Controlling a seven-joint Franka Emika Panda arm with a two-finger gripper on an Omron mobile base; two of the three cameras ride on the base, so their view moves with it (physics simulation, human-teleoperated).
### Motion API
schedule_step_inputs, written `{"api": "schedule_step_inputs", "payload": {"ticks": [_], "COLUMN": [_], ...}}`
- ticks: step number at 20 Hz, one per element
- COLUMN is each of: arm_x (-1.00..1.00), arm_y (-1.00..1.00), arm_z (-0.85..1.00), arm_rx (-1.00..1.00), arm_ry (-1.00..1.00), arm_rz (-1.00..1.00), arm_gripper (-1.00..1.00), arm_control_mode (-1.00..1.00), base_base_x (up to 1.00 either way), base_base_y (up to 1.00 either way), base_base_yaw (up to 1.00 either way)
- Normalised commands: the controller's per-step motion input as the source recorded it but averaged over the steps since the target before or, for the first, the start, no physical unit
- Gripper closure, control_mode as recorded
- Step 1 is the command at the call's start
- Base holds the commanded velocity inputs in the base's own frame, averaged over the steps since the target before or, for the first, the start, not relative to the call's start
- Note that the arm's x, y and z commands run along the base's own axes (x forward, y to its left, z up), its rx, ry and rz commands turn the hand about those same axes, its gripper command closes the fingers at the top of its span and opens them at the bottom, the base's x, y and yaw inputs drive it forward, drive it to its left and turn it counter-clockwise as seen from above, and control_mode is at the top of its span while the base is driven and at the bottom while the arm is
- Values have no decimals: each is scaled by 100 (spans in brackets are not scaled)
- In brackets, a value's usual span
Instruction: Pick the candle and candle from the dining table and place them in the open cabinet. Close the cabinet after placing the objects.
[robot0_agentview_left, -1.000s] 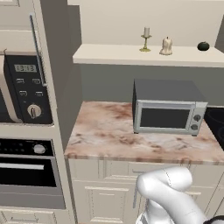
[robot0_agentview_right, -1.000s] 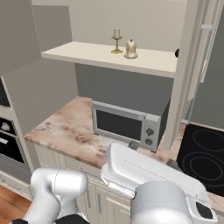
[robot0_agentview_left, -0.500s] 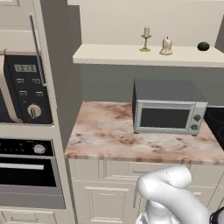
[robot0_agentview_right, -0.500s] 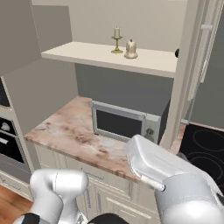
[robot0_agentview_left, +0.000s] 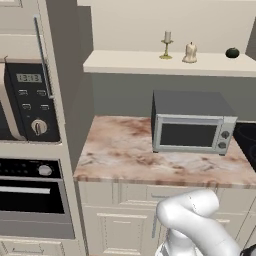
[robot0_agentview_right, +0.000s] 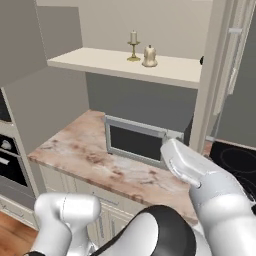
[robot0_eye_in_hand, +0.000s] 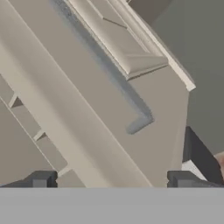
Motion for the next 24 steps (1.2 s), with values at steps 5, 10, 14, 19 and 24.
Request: {"api": "schedule_step_inputs", "payload": {"ticks": [5, 10, 14, 19, 24], "arm_x": [89, 12, 71, 100, 100], "arm_y": [-5, -56, 2, 69, 100], "arm_z": [-13, 0, -3, -25, -39], "arm_rx": [12, 19, 12, 3, 0], "arm_ry": [-6, -1, -8, -16, -22], "arm_rz": [0, 0, 0, -6, -15], "arm_gripper": [-100, -100, -100, -100, -100], "arm_control_mode": [-100, -100, -100, -100, -100], "base_base_x": [0, 0, 0, 0, 0], "base_base_y": [0, 0, 0, 0, 0], "base_base_yaw": [0, 0, 0, 0, 0]}}
